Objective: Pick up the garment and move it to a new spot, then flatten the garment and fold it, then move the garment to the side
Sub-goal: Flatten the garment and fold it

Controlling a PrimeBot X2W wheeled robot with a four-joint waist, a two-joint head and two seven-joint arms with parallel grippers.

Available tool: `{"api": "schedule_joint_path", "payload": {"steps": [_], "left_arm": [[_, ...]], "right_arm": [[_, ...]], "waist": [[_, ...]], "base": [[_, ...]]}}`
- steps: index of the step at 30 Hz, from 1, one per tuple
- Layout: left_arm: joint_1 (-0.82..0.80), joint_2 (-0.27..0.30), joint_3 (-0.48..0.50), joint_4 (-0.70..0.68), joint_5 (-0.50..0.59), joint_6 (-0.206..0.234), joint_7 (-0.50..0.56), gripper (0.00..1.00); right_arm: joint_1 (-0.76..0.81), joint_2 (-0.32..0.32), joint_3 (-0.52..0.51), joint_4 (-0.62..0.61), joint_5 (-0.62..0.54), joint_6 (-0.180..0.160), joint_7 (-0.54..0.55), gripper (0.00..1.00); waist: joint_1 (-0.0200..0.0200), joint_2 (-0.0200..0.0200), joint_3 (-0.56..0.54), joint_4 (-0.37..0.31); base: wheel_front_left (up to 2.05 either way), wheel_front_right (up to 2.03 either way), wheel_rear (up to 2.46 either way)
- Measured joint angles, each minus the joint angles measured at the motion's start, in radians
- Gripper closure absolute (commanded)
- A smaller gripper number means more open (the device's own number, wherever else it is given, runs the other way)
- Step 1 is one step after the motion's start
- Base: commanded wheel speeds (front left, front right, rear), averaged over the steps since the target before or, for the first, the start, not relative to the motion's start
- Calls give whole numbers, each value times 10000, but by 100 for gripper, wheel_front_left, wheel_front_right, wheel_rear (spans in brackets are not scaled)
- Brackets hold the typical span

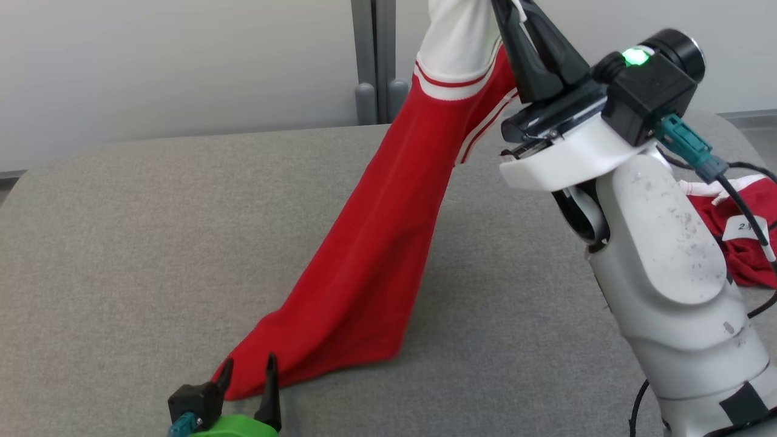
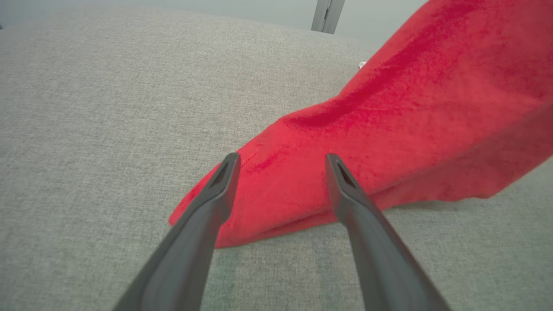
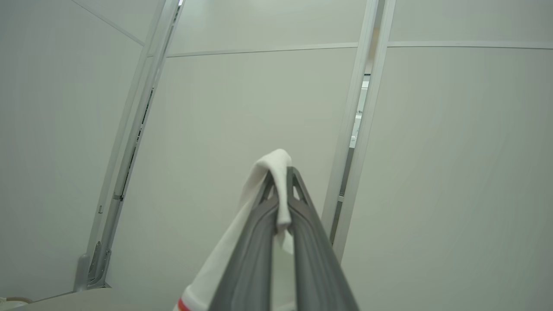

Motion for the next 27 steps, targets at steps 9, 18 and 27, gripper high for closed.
{"api": "schedule_joint_path", "payload": {"steps": [9,18,27], "left_arm": [[57,0,-265,-79,-209,73,0,0],[-935,0,-734,-144,-347,-136,0,0],[-1631,2,-869,-136,-407,-249,0,0]], "right_arm": [[-1888,-311,374,915,-454,0,121,100],[-3646,-531,54,4418,-2077,0,245,100],[-4543,-261,-1994,6874,-3457,0,27,0]], "waist": [[0,0,216,-80],[0,0,1319,297],[0,0,2448,1095]], "base": [[0,0,0],[0,0,0],[0,0,0]]}}
